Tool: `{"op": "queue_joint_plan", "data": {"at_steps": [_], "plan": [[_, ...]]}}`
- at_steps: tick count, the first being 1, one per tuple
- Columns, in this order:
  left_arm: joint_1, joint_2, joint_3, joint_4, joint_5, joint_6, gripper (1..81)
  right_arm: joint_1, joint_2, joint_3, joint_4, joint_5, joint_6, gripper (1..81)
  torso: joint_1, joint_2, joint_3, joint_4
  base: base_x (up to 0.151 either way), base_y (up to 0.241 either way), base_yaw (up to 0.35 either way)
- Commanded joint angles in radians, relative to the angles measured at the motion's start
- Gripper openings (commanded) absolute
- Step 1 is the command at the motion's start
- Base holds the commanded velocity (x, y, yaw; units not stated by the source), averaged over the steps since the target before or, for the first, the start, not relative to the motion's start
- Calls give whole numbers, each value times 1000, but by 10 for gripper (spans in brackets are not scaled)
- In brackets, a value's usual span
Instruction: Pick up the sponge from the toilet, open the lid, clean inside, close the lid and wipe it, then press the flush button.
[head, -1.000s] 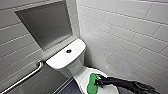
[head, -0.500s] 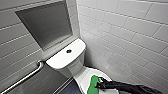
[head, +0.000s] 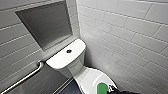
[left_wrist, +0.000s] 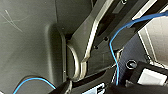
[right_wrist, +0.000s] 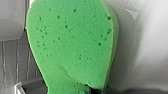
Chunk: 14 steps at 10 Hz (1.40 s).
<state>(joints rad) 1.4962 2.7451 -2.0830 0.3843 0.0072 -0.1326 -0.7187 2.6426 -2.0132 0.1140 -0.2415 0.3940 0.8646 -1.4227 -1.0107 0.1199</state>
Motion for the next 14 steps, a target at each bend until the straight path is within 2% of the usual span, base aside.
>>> {"op": "queue_joint_plan", "data": {"at_steps": [1, 4, 7, 10, 12, 14], "plan": [[17, -13, 24, 7, 68, 4, 811, -26, -217, 185, -25, -35, 6, 10, 0, 0, 0, 0, 0, 0, 0], [17, -11, 26, 8, 68, 4, 811, -66, -399, 346, -24, 28, 6, 10, 0, 0, 0, 0, 0, 0, 0], [17, -14, 29, 8, 66, 4, 811, -118, -509, 402, -28, 73, 5, 10, 0, 0, 0, 0, 0, 0, 0], [14, -21, 35, 7, 62, 4, 811, -14, -609, 632, -48, 61, 6, 10, 0, 0, 0, 0, 0, 0, 0], [14, -17, 35, 7, 62, 4, 811, 87, -597, 663, -47, 11, 11, 10, 0, 0, 0, 0, 0, 0, 0], [13, -16, 35, 5, 62, 2, 811, 228, -512, 645, -47, -94, 18, 10, 0, 0, 0, 0, 0, 0, 0]]}}
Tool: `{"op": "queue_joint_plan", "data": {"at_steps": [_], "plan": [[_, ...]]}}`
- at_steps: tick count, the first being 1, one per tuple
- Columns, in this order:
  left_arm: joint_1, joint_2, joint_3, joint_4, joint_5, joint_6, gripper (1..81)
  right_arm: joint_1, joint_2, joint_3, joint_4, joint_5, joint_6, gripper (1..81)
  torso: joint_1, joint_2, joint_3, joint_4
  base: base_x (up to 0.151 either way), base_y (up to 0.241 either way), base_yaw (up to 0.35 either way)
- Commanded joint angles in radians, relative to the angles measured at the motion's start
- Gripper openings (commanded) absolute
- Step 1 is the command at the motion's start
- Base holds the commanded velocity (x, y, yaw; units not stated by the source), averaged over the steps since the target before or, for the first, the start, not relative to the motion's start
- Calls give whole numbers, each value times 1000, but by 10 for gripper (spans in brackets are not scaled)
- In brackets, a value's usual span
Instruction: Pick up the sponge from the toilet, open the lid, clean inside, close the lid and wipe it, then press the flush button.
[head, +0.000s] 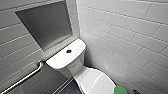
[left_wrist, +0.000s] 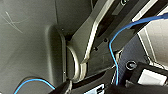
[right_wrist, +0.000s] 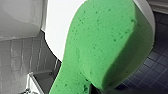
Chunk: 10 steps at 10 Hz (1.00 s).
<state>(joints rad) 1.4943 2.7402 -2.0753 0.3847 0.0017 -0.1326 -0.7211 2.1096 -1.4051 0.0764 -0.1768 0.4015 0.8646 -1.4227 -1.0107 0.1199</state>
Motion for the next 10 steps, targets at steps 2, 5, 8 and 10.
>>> {"op": "queue_joint_plan", "data": {"at_steps": [2, 5, 8, 10], "plan": [[14, -10, 27, 5, 67, 2, 811, 358, 164, -62, -10, -274, 60, 10, 0, 0, 0, 0, 0, 0, 0], [14, -13, 27, 0, 67, 2, 811, 444, 448, -332, -12, -360, 76, 10, 0, 0, 0, 0, 0, 0, 0], [11, -11, 27, 2, 67, 2, 811, 452, 752, -609, -49, -374, 76, 10, 0, 0, 0, 0, 0, 0, 0], [14, -17, 26, -1, 67, 2, 811, 452, 924, -754, -75, -391, 76, 10, 0, 0, 0, 0, 0, 0, 0]]}}
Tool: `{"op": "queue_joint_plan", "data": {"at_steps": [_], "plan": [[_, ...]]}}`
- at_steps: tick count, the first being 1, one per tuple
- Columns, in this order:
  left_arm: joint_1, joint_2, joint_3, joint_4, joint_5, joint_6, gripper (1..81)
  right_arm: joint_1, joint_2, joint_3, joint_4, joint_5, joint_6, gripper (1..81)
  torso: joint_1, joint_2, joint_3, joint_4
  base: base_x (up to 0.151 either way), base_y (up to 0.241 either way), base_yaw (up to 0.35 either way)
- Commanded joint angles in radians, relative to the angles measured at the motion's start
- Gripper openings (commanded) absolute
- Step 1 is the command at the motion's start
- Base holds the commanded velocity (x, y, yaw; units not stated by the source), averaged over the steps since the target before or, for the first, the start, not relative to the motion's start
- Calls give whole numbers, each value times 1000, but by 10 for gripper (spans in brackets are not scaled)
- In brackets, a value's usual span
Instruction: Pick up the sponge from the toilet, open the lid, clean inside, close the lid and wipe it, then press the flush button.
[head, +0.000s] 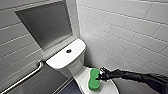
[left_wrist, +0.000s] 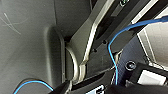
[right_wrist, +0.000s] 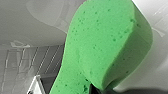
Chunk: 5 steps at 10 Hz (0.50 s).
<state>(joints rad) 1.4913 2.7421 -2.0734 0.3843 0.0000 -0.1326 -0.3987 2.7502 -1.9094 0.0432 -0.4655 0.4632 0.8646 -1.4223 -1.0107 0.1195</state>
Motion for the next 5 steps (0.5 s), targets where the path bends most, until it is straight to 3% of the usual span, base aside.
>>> {"op": "queue_joint_plan", "data": {"at_steps": [1, 4, 5], "plan": [[19, -19, 22, -2, 66, 2, 811, 129, 347, -312, -59, -105, 14, 10, 0, 0, 0, 0, 0, 0, 0], [17, -16, 21, -2, 55, 2, 811, 96, 470, -440, -105, -111, 26, 10, 0, 0, 0, 0, 0, 0, 0], [22, -18, 21, -2, 54, 2, 811, 54, 479, -520, -108, -91, 60, 10, 0, 0, 0, 0, 0, 0, 0]]}}
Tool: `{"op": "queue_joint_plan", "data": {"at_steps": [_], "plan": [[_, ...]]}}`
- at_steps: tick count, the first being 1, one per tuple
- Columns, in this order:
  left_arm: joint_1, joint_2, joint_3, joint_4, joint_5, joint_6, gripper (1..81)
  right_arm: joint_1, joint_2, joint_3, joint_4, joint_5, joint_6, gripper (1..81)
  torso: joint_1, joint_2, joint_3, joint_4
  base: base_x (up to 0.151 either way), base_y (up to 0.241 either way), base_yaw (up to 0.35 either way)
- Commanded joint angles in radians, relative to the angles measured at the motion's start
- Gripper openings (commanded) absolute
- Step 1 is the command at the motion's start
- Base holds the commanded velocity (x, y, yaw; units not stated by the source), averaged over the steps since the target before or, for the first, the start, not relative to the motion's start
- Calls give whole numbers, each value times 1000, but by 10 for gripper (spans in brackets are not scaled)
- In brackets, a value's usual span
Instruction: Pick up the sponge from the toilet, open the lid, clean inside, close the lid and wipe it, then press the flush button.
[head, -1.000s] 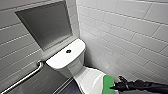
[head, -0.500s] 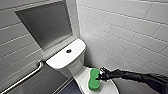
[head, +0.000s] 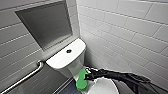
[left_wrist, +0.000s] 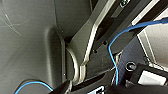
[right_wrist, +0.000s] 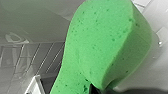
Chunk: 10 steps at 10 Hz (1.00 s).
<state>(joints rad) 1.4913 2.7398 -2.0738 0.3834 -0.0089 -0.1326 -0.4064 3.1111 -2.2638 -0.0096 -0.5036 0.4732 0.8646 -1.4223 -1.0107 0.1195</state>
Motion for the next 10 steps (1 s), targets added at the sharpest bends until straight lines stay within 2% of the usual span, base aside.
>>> {"op": "queue_joint_plan", "data": {"at_steps": [1, 2, 4, 6, 8, 10], "plan": [[22, -17, 18, -3, 63, 2, 811, 31, 118, -255, -66, 5, 105, 10, 0, 0, 0, 0, 0, 0, 0], [22, -17, 17, -3, 63, 2, 811, 11, 118, -276, -108, 40, 105, 10, 0, 0, 0, 0, 0, 0, 0], [22, -12, 17, -1, 64, 2, 811, -21, 118, -281, -154, 51, 111, 10, 0, 0, 0, 0, 0, 0, 0], [22, -14, 17, -1, 64, 2, 811, -64, 118, -275, -156, 74, 108, 10, 0, 0, 0, 0, 0, 0, 0], [22, -15, 17, 0, 63, 2, 811, -116, 97, -172, -164, 63, 107, 10, 0, 0, 0, 0, 0, 0, 0], [22, -14, 12, 3, 64, 2, 811, -174, -1, -14, -205, 62, 113, 10, 0, 0, 0, 0, 0, 0, 0]]}}
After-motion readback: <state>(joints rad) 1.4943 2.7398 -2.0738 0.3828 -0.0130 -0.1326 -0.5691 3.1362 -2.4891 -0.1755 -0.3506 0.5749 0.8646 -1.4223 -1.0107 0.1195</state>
